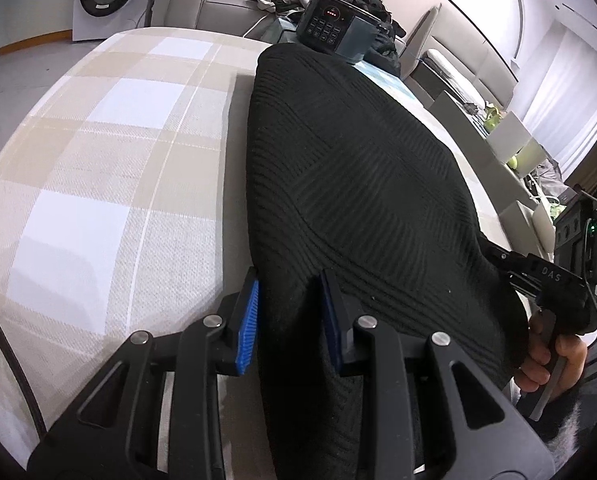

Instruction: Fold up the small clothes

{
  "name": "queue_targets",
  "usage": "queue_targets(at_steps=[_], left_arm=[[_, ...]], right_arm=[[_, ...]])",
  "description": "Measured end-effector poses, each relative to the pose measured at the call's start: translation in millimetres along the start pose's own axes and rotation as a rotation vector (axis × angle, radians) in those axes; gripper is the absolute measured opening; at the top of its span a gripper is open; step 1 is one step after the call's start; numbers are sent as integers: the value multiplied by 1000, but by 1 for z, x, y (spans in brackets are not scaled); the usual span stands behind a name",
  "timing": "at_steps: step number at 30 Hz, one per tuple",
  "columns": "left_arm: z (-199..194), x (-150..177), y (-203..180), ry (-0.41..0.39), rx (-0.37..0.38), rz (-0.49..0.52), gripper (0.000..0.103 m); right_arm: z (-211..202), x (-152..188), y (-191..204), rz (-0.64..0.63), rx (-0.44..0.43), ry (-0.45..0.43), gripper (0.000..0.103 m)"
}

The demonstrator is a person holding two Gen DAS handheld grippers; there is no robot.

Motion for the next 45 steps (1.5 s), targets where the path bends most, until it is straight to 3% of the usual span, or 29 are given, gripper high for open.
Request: queue_targets(at_steps=[5, 7, 8, 11, 13, 15, 17, 23, 31, 45], left_arm=[[-8, 1, -1, -20, -45, 26, 31], [-14, 2, 1, -34, -67, 29, 39], [-22, 3, 0, -50, -84, 34, 47], [-44, 5, -5, -111, -97, 58, 69], [-58, 8, -10, -151, -112, 80, 85], [-75, 12, -18, -206, -114, 118, 92], [-91, 20, -27, -262, -121, 166, 102], [-123, 47, -45, -352, -141, 259, 102], [-129, 77, -47, -371, -168, 258, 102], [-146, 99, -47, -432, -81, 219, 102]], right_arm=[[-20, 7, 2, -20, 30, -19, 27], [-31, 10, 6, -38, 23, -37, 42], [-39, 12, 9, -62, 34, -58, 55], [-63, 21, 21, -159, 60, -115, 68], [-77, 27, 32, -210, 51, -155, 85], [-94, 34, 43, -250, 32, -219, 98], [-106, 40, 52, -279, 31, -264, 101], [-124, 64, 62, -334, 79, -345, 103], [-136, 102, 60, -312, 33, -364, 103], [-149, 126, 61, -304, -34, -423, 103]])
Point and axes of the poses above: each gripper's, at about its wrist camera, not at the fingertips, and z roughly the way its jaws point, y to its left, x to its underside, the point moved 6 cm from there along z, roughly the way its jaws point, and after that the axes turned 3 degrees about -y, right-handed, at the moved point
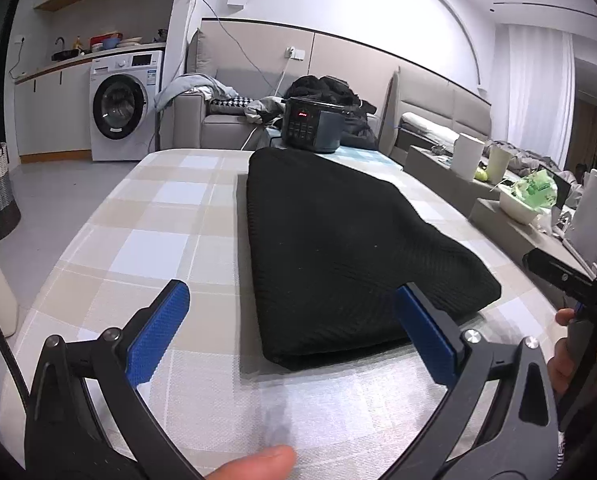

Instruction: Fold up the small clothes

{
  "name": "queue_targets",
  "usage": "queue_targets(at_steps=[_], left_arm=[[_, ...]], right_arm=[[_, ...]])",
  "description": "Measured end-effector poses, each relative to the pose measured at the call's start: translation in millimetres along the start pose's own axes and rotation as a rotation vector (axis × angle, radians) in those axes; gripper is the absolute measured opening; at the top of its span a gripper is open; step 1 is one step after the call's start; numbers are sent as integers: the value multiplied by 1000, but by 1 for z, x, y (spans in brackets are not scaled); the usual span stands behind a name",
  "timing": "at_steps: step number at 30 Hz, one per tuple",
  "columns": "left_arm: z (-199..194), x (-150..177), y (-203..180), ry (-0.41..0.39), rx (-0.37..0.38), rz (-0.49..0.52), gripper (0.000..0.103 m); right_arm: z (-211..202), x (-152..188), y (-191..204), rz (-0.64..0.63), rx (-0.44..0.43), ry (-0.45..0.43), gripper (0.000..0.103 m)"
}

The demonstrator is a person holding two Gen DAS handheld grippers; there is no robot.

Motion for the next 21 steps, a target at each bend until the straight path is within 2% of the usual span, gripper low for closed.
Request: queue_targets(at_steps=[6, 9, 12, 21], left_arm=[[-1, 0, -7, -1, -9, 35, 102], [-2, 4, -11, -7, 11, 48, 102], [0, 13, -17, 8, -9, 98, 102], [-7, 14, -14, -29, -9, 94, 102]], right_arm=[[3, 2, 5, -31, -1, -3, 103], [4, 5, 11, -57, 1, -2, 103], [3, 7, 14, -82, 6, -10, 103], [-3, 6, 8, -50, 6, -39, 103]])
Point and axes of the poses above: each gripper's, at about its wrist camera, not at the fingertips, and z roughly the way its jaws point, y to its left, x to its underside, the point moved 6 cm from there along z, roughly the way its jaws point, and after that the axes turned 3 degrees about -y, right-handed, at the moved point
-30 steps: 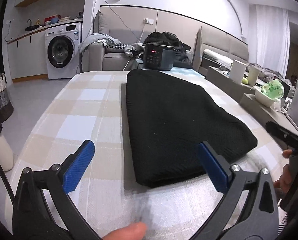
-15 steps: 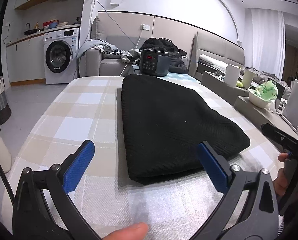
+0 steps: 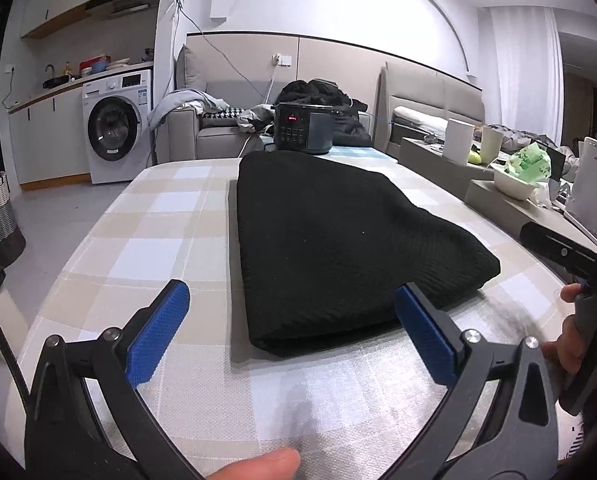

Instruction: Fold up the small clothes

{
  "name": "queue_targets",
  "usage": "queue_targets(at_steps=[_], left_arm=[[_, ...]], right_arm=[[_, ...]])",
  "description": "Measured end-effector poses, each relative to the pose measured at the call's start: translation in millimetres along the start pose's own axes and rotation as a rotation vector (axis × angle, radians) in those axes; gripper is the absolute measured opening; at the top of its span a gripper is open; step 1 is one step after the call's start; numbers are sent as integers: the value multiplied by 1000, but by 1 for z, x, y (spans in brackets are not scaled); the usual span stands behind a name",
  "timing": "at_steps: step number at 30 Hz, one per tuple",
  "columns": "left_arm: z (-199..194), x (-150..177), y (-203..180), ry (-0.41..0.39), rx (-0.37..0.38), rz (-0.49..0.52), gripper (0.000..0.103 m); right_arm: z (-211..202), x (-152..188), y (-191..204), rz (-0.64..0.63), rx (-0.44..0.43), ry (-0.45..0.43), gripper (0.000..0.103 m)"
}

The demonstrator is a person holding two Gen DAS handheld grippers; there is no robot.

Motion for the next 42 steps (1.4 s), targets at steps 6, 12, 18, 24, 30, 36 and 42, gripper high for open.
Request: queue_targets(at_steps=[6, 12, 18, 24, 30, 36, 42], left_arm=[[0, -1, 5, 1, -6, -23, 102], [2, -2, 8, 0, -6, -33, 102], [1, -2, 10, -2, -7, -49, 102], [3, -1, 12, 4, -5, -61, 102], [5, -1, 13, 5, -8, -63, 102], [4, -1, 12, 6, -11, -60, 102], [4, 0, 9, 2, -14, -52, 102]], right_arm=[[0, 2, 4, -20, 1, -2, 103], [-1, 3, 6, -30, 7, -2, 103], [0, 4, 10, -49, 9, 4, 103], [2, 7, 13, -64, 7, 14, 103], [1, 6, 11, -39, -1, 12, 103], [2, 7, 10, -43, -1, 14, 103], [4, 8, 11, -45, -1, 18, 103]])
Point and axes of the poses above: each gripper's, at about its wrist camera, not at the fingertips, and z roughly the way its jaws point, y to its left, x to its underside, the point moved 6 cm from there along z, roughly the way its jaws point, and after that the axes turned 3 degrees about -y, right-handed, at the moved point
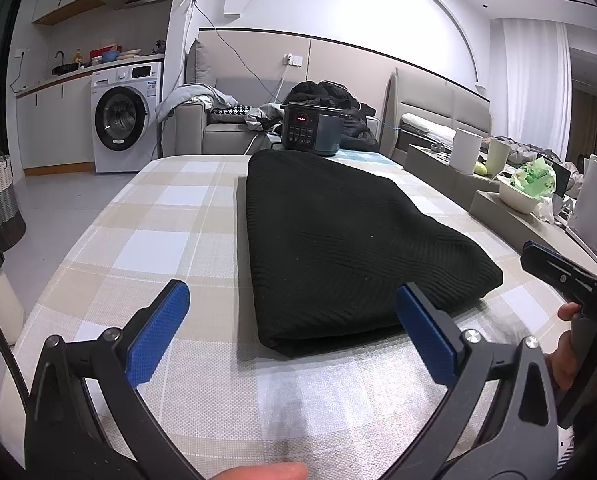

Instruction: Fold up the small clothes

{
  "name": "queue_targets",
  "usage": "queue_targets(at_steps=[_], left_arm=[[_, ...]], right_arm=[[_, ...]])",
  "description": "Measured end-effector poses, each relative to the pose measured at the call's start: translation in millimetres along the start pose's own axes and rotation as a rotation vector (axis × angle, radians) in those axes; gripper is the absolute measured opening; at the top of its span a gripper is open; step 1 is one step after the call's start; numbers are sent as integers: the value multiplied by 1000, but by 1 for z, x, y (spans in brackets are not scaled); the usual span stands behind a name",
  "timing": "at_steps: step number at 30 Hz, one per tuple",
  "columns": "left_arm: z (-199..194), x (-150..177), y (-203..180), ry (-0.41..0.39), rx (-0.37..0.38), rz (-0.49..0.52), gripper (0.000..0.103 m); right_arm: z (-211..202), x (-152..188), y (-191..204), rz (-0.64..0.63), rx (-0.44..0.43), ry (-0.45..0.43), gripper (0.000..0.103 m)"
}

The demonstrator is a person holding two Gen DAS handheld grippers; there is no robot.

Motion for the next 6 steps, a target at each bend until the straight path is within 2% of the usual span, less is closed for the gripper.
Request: queue_targets(at_steps=[6], left_arm=[[1, 0, -1, 1, 1, -3, 102]], right_arm=[[1, 0, 1, -1, -2, 4, 103]])
Point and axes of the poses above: each gripper's, at about its wrist camera, not at the fingertips, and z roughly the way its jaws point, y to its left, x to its underside, the point moved 6 cm from there along z, roughly the way its jaws point, and after that the axes turned 3 degrees about -y, right-handed, at the moved point
